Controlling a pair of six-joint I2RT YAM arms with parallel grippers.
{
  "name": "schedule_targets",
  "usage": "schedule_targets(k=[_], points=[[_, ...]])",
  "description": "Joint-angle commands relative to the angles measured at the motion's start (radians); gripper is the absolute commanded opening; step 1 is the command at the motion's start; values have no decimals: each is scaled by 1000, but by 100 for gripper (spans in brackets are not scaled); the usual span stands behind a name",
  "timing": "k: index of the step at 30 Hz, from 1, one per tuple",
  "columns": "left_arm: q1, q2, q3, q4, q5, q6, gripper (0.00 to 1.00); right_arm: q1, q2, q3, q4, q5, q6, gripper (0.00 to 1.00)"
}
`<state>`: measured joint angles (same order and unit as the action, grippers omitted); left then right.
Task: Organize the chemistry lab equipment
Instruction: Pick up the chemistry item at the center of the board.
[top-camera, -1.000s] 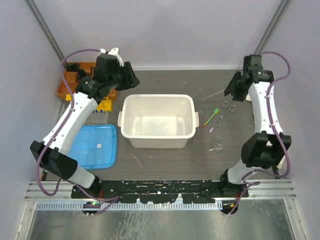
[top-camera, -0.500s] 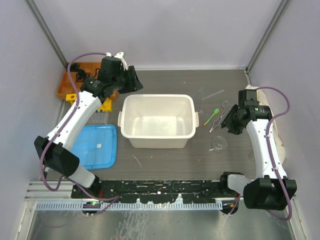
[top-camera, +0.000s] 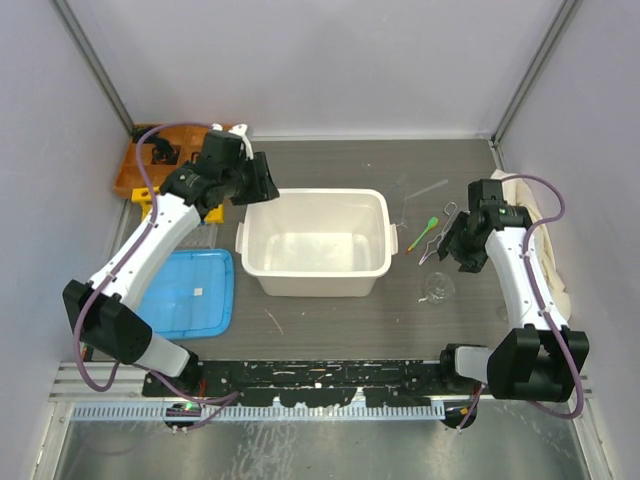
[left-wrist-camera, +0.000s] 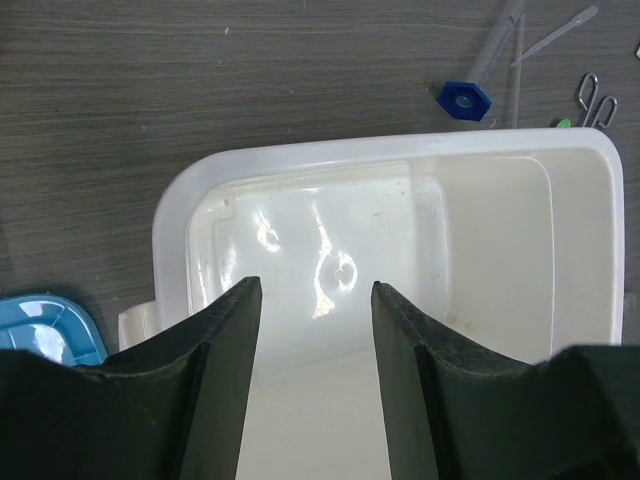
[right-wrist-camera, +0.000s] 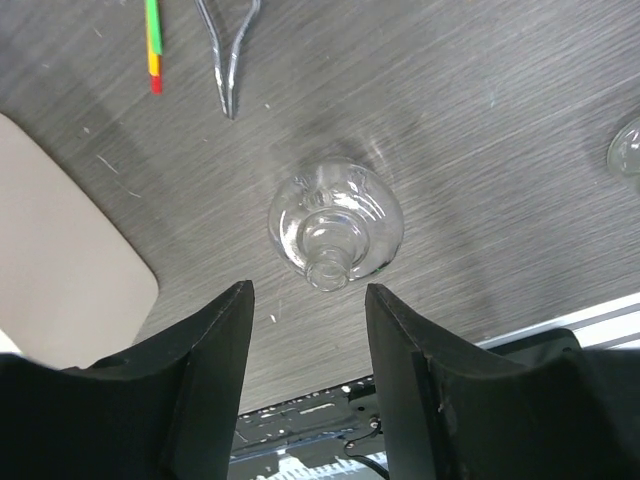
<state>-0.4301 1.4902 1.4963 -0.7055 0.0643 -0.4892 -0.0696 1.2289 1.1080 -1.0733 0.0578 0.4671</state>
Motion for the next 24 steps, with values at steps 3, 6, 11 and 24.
schedule_targets(k=[3, 6, 11, 24], points=[[1, -49, 35, 25, -37, 40, 50, 23, 17, -65, 36, -3, -16, 53], [1, -33, 59, 25, -43, 45, 50, 31, 16, -94, 47, -12, -11, 53], [1, 2, 102, 15, -37, 44, 50, 57, 12, -129, 54, -13, 3, 53], [1, 28, 125, 17, -25, 50, 50, 70, 45, -127, 80, 58, 8, 51]])
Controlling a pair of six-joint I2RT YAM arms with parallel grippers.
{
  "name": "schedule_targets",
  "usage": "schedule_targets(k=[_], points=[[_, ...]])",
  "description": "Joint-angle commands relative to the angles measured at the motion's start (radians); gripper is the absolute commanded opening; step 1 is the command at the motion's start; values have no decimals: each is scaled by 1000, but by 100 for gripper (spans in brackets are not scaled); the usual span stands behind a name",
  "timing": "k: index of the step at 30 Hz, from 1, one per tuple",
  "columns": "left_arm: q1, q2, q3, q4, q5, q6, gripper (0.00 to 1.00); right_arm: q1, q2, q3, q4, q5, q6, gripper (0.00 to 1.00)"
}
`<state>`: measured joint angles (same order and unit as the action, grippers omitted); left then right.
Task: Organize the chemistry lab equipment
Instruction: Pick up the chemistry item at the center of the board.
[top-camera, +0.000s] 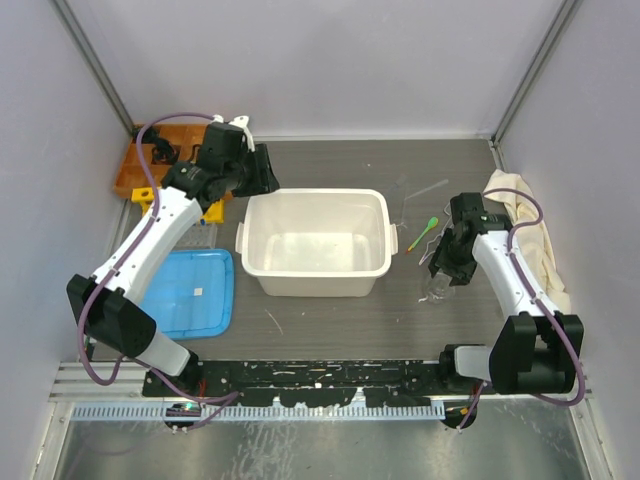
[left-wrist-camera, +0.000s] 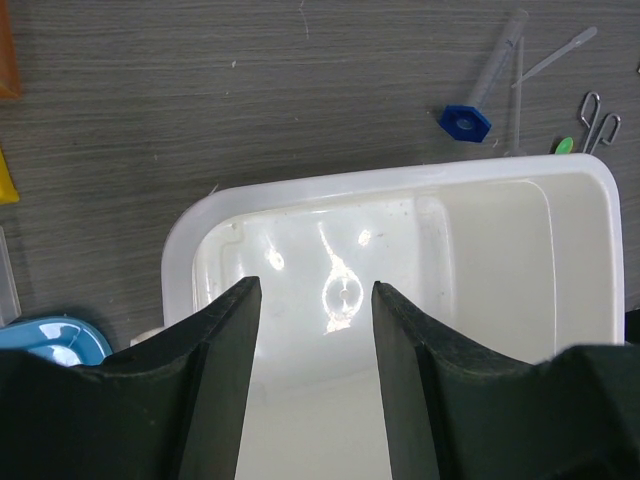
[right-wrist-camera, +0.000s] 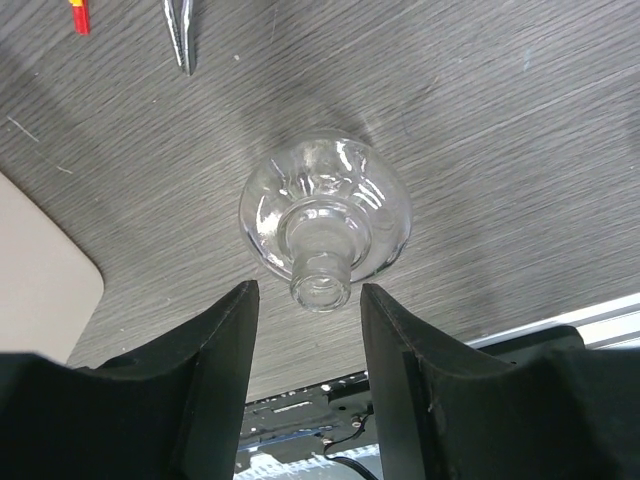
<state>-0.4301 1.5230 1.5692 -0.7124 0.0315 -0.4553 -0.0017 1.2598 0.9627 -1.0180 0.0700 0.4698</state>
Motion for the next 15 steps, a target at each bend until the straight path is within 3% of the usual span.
schedule_targets(k=[1, 15], points=[[1, -6, 52, 22, 5, 18, 50, 3, 18, 21, 24, 50, 5, 51], [1, 3, 45, 17, -2, 24, 50, 3, 39, 17, 41, 48, 1, 42]])
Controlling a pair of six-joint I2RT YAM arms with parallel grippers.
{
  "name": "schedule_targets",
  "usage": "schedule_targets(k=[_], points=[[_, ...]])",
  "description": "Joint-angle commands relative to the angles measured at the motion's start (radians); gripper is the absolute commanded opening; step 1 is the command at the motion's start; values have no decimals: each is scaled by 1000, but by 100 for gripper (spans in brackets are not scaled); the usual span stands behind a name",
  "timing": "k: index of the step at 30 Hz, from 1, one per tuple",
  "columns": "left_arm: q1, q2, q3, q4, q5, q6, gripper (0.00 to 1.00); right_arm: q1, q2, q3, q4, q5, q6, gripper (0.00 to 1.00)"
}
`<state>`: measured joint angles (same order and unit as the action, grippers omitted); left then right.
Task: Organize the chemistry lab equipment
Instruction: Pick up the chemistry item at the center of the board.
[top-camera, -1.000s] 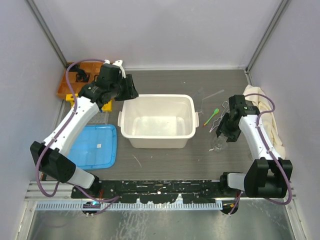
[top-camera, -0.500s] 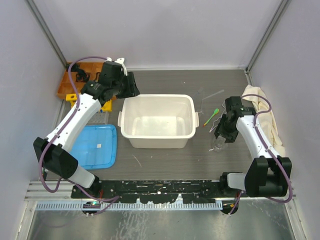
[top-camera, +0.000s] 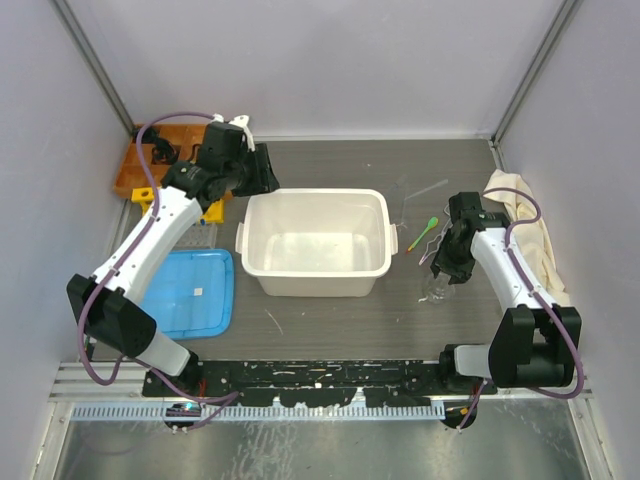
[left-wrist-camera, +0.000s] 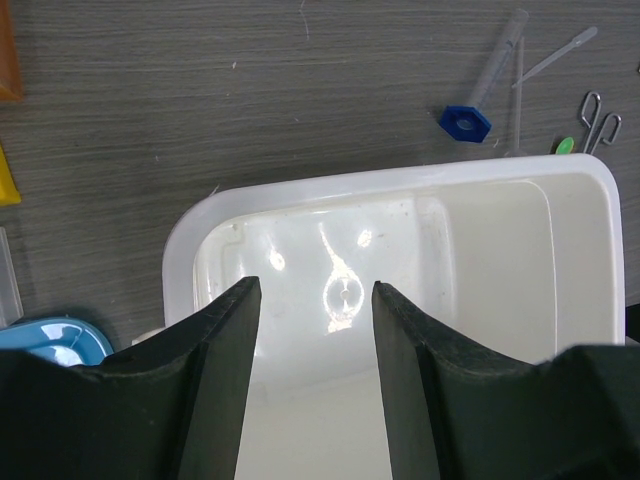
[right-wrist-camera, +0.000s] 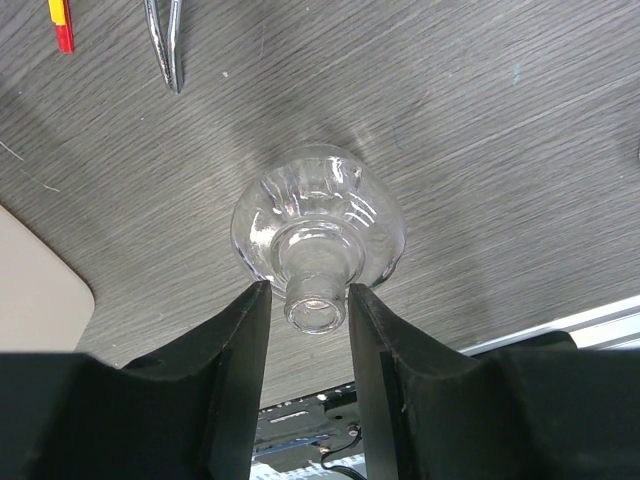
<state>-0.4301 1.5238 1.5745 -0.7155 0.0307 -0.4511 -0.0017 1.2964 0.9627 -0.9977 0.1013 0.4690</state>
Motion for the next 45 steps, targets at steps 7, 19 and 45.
schedule_targets(k=[7, 19, 45], points=[[1, 8, 38, 19, -2, 25, 51, 3, 2, 8, 26, 21, 0, 41], [1, 15, 52, 12, -10, 32, 51, 3, 15, 2, 31, 20, -3, 29], [69, 86, 111, -26, -11, -19, 50, 51, 209, 812, -202, 8, -79, 1]])
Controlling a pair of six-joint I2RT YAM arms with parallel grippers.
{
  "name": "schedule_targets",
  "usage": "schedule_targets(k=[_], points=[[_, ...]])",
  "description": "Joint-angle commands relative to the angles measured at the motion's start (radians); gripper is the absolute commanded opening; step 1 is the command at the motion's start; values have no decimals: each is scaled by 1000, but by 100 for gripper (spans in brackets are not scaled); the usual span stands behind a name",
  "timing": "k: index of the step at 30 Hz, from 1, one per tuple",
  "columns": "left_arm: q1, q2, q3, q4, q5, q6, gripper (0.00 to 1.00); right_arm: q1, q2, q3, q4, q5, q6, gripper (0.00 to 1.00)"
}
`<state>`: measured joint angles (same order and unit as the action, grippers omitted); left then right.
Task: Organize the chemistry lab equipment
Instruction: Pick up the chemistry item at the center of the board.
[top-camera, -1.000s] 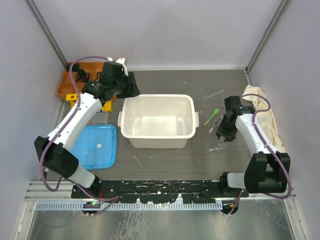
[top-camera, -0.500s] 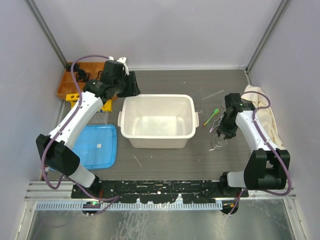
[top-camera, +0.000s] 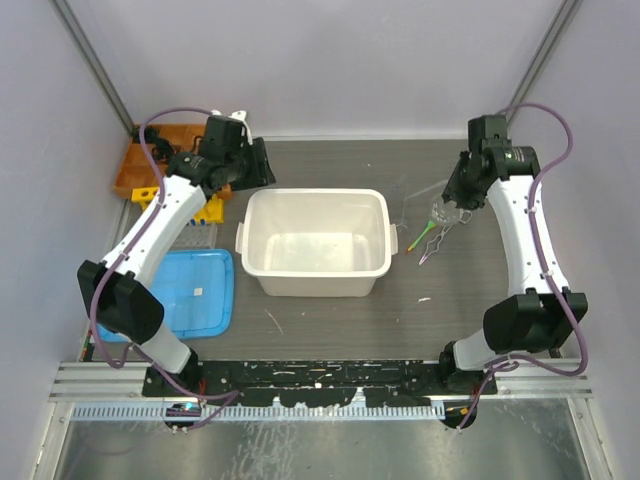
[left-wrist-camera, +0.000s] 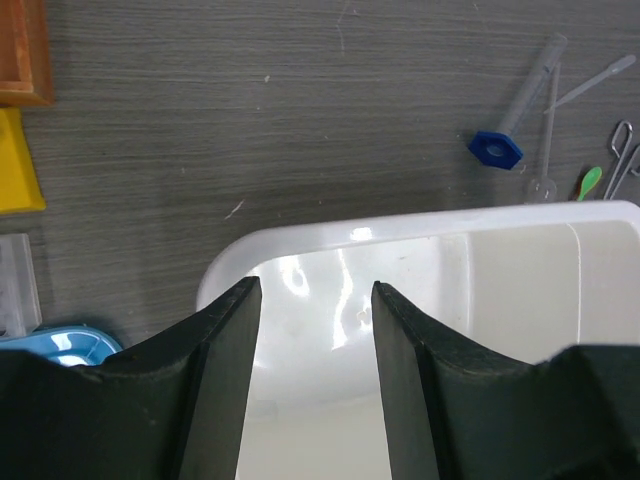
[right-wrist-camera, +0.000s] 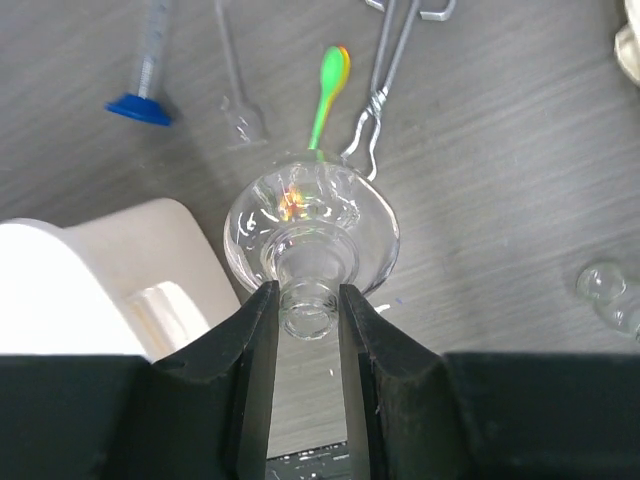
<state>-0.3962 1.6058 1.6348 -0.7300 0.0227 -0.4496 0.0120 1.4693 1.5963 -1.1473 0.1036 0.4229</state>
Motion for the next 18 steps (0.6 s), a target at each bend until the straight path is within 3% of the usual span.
schedule_targets(k=[1, 11, 18], points=[[43, 3, 50, -8, -5, -22, 49, 58, 53, 240, -56, 7, -39, 1], [81, 12, 49, 23, -12, -19, 50, 271, 272, 687, -133, 11, -79, 1], [106, 18, 32, 49, -30, -14, 50, 438, 363, 815, -128, -63, -84, 1]])
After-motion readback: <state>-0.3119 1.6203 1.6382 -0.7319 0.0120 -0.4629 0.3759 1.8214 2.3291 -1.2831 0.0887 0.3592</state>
